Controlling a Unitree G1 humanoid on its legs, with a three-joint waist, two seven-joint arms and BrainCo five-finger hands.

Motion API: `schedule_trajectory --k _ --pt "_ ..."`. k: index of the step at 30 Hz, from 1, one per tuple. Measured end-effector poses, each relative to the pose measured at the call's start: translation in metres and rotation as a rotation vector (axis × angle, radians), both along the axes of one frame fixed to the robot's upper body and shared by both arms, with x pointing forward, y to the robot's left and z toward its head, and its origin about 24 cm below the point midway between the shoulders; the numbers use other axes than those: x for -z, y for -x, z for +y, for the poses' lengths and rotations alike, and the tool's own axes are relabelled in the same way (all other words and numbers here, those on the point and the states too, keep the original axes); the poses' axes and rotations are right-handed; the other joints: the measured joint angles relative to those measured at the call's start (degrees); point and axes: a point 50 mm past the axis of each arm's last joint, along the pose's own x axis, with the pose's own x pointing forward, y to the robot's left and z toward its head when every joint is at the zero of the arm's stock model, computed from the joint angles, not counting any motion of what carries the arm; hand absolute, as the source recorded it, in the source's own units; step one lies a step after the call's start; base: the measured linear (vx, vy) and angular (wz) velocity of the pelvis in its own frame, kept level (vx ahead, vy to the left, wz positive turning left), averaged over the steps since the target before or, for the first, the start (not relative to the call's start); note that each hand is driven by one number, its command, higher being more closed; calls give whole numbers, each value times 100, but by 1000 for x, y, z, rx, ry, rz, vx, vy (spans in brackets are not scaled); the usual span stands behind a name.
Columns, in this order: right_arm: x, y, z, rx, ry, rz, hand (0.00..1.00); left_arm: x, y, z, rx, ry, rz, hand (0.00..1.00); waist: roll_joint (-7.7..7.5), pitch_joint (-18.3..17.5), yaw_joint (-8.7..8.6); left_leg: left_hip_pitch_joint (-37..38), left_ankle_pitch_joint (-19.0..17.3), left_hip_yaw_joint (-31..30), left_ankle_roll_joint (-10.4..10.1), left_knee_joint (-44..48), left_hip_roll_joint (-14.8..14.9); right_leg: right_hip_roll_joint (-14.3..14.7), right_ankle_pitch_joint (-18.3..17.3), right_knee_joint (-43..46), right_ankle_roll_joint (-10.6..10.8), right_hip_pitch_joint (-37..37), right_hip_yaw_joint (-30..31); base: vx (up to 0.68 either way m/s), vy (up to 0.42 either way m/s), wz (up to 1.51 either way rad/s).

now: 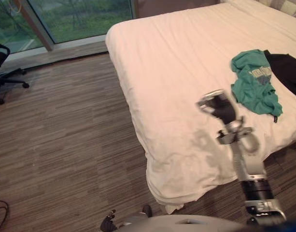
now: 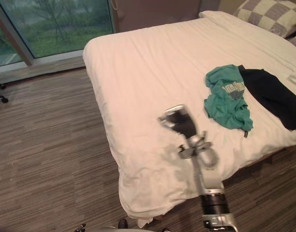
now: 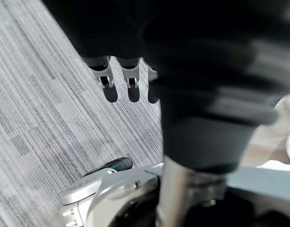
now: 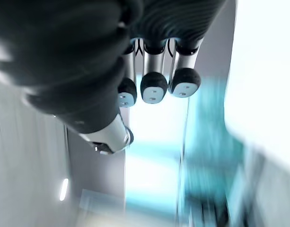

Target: Tidy the bed and pick cloth on bed and put in laundry

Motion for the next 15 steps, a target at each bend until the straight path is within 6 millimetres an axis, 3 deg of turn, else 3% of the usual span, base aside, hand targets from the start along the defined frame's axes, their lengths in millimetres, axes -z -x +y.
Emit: schedule_trajectory --k 3,5,6,7,8,12,15 --pt "4 -3 66 -230 85 86 100 -2 -4 3 5 -5 -22 0 -78 74 260 -157 31 -176 28 -3 -29 -27 -52 20 16 -71 -205 -123 -12 31" --pt "3 -5 81 -259 119 104 100 -3 -11 7 13 -14 -39 0 -95 151 314 -353 69 -273 34 -6 -40 -63 -94 65 -12 -226 -254 -148 -5 33" --pt "1 -8 97 -267 148 124 100 -5 -23 8 21 -15 -75 0 -164 299 406 -558 135 -391 -6 -21 -30 -59 -108 149 -23 -427 -363 -174 -4 46" --pt "-2 -13 103 -257 156 134 100 -7 -31 9 23 -15 -105 0 -114 509 437 -715 178 -457 17 -27 -15 -49 -120 207 -45 -567 -429 -187 -8 45" --pt "-6 -19 110 -239 158 146 100 -9 -39 11 17 -11 -136 0 -166 657 508 -879 265 -492 16 -24 10 -45 -128 271 -61 -754 -485 -190 2 35" --pt "-5 -44 109 -97 168 210 100 -21 -71 8 39 10 -279 0 -56 1449 720 -1621 616 -623 -23 -3 52 -29 42 450 -155 -1463 -633 -116 23 22" --pt "-2 -55 97 -7 153 250 100 -25 -80 6 48 16 -328 0 -30 1765 718 -1852 724 -619 27 -1 49 -51 92 535 -167 -1729 -640 -8 15 1"
